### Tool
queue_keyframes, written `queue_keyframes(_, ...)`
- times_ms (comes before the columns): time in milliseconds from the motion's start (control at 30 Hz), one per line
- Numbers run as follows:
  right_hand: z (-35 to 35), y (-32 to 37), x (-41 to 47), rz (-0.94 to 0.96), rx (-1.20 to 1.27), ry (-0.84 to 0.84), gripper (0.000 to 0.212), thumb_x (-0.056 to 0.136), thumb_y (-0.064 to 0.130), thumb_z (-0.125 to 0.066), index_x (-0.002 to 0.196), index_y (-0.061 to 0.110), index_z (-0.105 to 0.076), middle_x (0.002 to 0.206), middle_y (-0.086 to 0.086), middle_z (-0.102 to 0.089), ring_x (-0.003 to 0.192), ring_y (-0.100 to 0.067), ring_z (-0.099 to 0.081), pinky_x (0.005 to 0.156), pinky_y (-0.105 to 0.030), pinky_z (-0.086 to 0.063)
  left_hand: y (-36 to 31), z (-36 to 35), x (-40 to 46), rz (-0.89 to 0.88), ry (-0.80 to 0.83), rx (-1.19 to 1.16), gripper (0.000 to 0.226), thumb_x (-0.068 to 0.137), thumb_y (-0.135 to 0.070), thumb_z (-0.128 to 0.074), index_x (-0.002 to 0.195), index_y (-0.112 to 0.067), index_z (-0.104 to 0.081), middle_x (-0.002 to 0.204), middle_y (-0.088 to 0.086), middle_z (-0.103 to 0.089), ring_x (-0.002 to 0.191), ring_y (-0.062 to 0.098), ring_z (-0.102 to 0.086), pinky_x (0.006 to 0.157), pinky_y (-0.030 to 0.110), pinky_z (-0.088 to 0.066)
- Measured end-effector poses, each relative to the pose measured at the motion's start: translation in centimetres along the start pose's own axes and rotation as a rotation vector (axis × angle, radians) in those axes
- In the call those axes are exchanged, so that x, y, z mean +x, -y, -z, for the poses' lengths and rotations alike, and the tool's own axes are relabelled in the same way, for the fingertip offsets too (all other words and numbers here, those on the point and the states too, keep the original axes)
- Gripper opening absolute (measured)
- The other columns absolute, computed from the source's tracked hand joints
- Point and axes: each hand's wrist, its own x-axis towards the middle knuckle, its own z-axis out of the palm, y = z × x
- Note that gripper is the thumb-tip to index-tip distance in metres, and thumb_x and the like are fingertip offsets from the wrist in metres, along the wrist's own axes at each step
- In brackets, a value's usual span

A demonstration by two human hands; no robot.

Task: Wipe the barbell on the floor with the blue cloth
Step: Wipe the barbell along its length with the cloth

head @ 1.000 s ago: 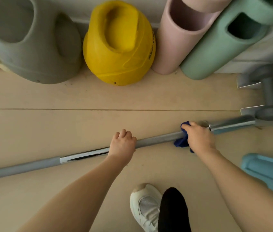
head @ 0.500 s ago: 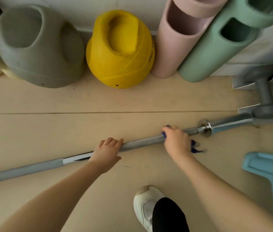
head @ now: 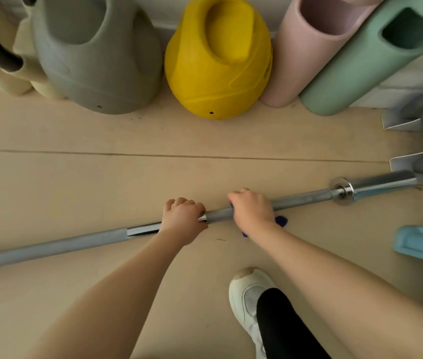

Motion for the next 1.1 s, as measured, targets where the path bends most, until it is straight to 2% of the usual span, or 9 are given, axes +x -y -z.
queue_keyframes(100,-0.3,2.9,-0.9,0.128,0.136,0.022,0.025,0.087,0.007,-0.044,0.106,0.016,-0.059,0.108,-0.012,-0.059,0.097,-0.034,-0.058,0.070,-0.033,-0.040,-0.5,-0.6,-0.4,0.029,-0.024,0.001,0.029,0.089,-0.040,-0.056,0.113,-0.024,-0.056,0.118,-0.002,-0.058,0.124,0.022,-0.039,0.114,0.035,-0.017)
queue_keyframes(200,0.6,1.4,-1.7,0.251,0.069,0.121,0.031,0.082,0.010,-0.052,0.108,0.026,-0.058,0.113,-0.003,-0.059,0.092,-0.030,-0.062,0.067,-0.031,-0.041,-0.8,-1.0,-0.8,0.058,-0.050,0.003,0.027,0.089,-0.039,-0.057,0.112,-0.025,-0.057,0.117,-0.002,-0.057,0.127,0.022,-0.036,0.118,0.041,-0.004)
queue_keyframes(300,1.6,-1.7,-1.7,0.068,-0.034,0.167,0.029,0.075,0.020,-0.063,0.102,0.027,-0.058,0.111,-0.002,-0.058,0.094,-0.029,-0.060,0.065,-0.029,-0.036,-1.0,-1.4,-1.2,0.075,-0.062,-0.018,0.028,0.088,-0.037,-0.059,0.113,-0.023,-0.058,0.117,0.000,-0.057,0.125,0.022,-0.037,0.118,0.041,-0.001)
queue_keyframes(367,0.8,-2.1,-1.9,-0.072,0.013,0.071,0.018,0.077,0.015,-0.059,0.093,0.023,-0.058,0.103,-0.006,-0.057,0.089,-0.030,-0.057,0.064,-0.029,-0.034,-1.0,-1.6,-1.2,0.074,-0.070,-0.033,0.030,0.088,-0.036,-0.059,0.114,-0.021,-0.057,0.117,0.000,-0.057,0.123,0.023,-0.038,0.118,0.039,-0.006)
queue_keyframes(533,-3.3,3.9,-2.8,0.086,0.367,-0.063,0.030,0.083,0.007,-0.048,0.106,0.020,-0.063,0.108,-0.006,-0.066,0.101,-0.030,-0.058,0.076,-0.035,-0.046,-1.0,-1.9,-1.4,0.079,-0.100,0.008,0.033,0.087,-0.034,-0.058,0.115,-0.018,-0.053,0.118,0.001,-0.057,0.120,0.024,-0.042,0.106,0.034,-0.025)
queue_keyframes(633,-3.0,2.9,-3.0,0.094,0.355,-0.056,0.028,0.082,0.013,-0.055,0.105,0.026,-0.063,0.106,-0.003,-0.065,0.100,-0.027,-0.059,0.071,-0.031,-0.041,-1.2,-1.9,-1.7,0.110,-0.073,-0.027,0.034,0.086,-0.037,-0.060,0.113,-0.019,-0.053,0.118,0.001,-0.057,0.118,0.024,-0.043,0.097,0.033,-0.030)
queue_keyframes(833,-3.0,0.0,-3.7,-0.202,0.246,-0.113,0.028,0.089,0.015,-0.044,0.110,0.024,-0.061,0.114,-0.010,-0.059,0.100,-0.033,-0.058,0.075,-0.033,-0.044,-0.2,-1.0,-1.5,0.075,0.093,-0.139,0.041,0.086,-0.047,-0.056,0.123,-0.029,-0.052,0.118,-0.007,-0.059,0.120,0.018,-0.039,0.092,0.034,-0.027)
queue_keyframes(967,-4.9,5.1,-5.0,0.028,0.362,-0.120,0.030,0.086,0.009,-0.047,0.112,0.020,-0.060,0.115,-0.006,-0.061,0.103,-0.031,-0.058,0.079,-0.037,-0.046,0.0,-1.1,-1.9,0.099,0.156,-0.117,0.021,0.089,-0.038,-0.053,0.106,-0.029,-0.059,0.103,-0.007,-0.063,0.117,0.018,-0.039,0.081,0.033,-0.022)
queue_keyframes(1100,-5.0,2.8,-5.7,0.141,0.094,-0.013,0.048,0.083,0.017,-0.057,0.128,0.030,-0.046,0.129,0.004,-0.049,0.100,-0.030,-0.063,0.071,-0.035,-0.049,-0.9,-0.9,-2.6,0.063,0.159,-0.021,0.023,0.089,-0.048,-0.051,0.096,-0.026,-0.056,0.104,-0.005,-0.062,0.114,0.019,-0.040,0.080,0.032,-0.022)
